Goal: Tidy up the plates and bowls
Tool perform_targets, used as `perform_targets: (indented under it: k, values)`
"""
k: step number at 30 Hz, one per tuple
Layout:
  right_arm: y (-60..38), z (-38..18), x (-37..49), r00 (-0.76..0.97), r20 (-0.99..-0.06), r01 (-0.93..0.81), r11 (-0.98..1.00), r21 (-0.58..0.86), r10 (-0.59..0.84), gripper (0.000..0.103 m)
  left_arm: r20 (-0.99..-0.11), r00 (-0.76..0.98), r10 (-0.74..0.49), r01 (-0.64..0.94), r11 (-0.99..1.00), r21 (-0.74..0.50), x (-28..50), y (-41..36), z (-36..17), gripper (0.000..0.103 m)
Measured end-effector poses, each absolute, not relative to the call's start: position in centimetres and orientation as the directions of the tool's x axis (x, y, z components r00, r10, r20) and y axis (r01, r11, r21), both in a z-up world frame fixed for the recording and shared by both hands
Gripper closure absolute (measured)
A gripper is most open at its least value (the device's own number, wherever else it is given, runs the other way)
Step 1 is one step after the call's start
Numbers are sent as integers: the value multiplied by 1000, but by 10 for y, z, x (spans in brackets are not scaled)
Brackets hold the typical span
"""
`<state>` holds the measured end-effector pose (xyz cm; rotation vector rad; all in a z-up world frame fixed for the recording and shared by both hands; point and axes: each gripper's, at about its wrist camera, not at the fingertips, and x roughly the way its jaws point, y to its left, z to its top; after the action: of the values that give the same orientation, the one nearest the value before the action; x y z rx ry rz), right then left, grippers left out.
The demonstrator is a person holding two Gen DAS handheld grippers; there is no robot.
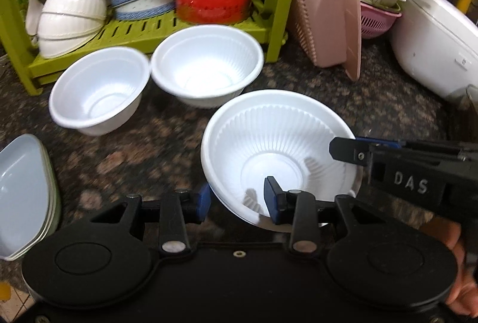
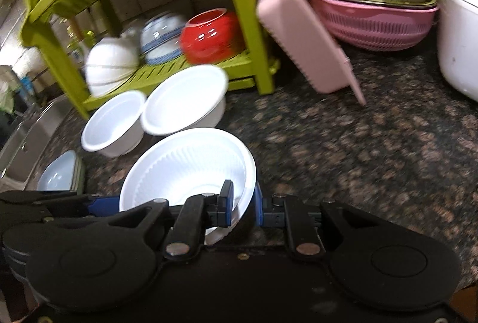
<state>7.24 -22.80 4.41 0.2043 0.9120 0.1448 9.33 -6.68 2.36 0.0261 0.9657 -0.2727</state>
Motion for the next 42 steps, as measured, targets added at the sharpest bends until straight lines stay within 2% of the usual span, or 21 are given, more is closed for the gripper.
perform_targets:
  k: [9, 28, 38, 42]
  values:
    - [-203, 44, 58, 574, -786, -102, 972, 212, 231, 86, -808, 552, -208, 244, 966, -82, 68, -49, 18, 57]
    - [-190, 38, 63, 538, -801, -137, 965, 223, 262, 86, -798, 553, -239, 222, 966, -136, 66, -26, 19, 57]
    - [-194, 38, 64, 553, -794, -106, 967, 234, 252, 82, -794, 567, -218, 195, 973, -128, 68, -23, 20, 53]
    - [-195, 40, 64, 564, -788, -97, 967, 235, 248, 80, -788, 579, -210, 185, 975, -124, 68, -23, 21, 46]
